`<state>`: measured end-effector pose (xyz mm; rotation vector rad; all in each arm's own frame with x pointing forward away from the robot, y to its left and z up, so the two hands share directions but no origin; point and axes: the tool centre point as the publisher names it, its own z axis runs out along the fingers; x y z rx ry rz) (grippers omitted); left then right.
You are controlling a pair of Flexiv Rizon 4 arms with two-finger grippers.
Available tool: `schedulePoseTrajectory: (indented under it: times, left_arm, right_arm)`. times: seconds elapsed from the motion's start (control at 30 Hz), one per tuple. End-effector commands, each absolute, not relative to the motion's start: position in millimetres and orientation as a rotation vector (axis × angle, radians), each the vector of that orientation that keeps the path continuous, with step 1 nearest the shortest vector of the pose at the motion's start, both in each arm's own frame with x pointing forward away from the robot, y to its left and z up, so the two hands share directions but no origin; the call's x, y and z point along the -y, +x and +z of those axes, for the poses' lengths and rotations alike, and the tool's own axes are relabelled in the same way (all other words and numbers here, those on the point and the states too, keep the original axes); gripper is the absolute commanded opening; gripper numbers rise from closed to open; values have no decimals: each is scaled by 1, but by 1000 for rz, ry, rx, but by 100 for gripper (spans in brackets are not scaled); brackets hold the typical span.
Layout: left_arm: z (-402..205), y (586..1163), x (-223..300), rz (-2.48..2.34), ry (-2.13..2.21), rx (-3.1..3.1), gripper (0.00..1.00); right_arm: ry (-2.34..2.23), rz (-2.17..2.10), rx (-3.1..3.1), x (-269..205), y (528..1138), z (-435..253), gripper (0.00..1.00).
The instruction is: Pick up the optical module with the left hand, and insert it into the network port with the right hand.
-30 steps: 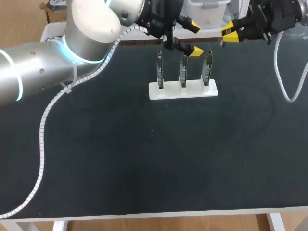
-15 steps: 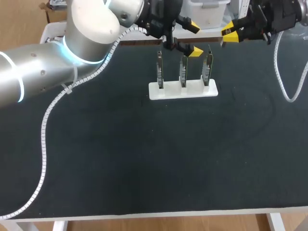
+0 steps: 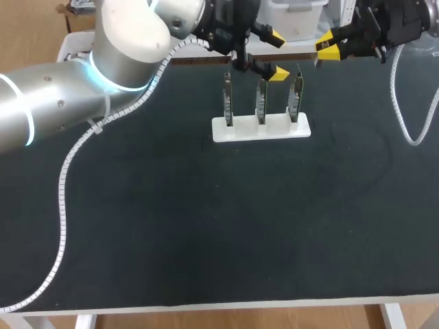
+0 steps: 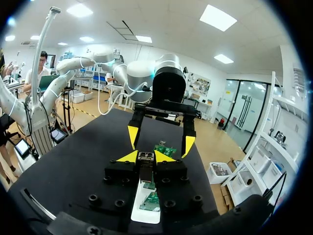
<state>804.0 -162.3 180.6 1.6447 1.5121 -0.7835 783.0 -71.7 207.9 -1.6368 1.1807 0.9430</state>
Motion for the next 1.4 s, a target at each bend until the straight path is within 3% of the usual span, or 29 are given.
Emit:
schedulePoseTrajectory:
  times: [0.03, 1.4]
  left_arm:
    - [181, 805, 163, -784, 1648, -1514, 100]
    - [181, 805, 163, -784, 1648, -1514, 100]
  right_arm:
    - [-1666, 956, -1185, 67, 786, 208, 0]
    - [-1778, 1068, -1235, 51, 819, 175, 0]
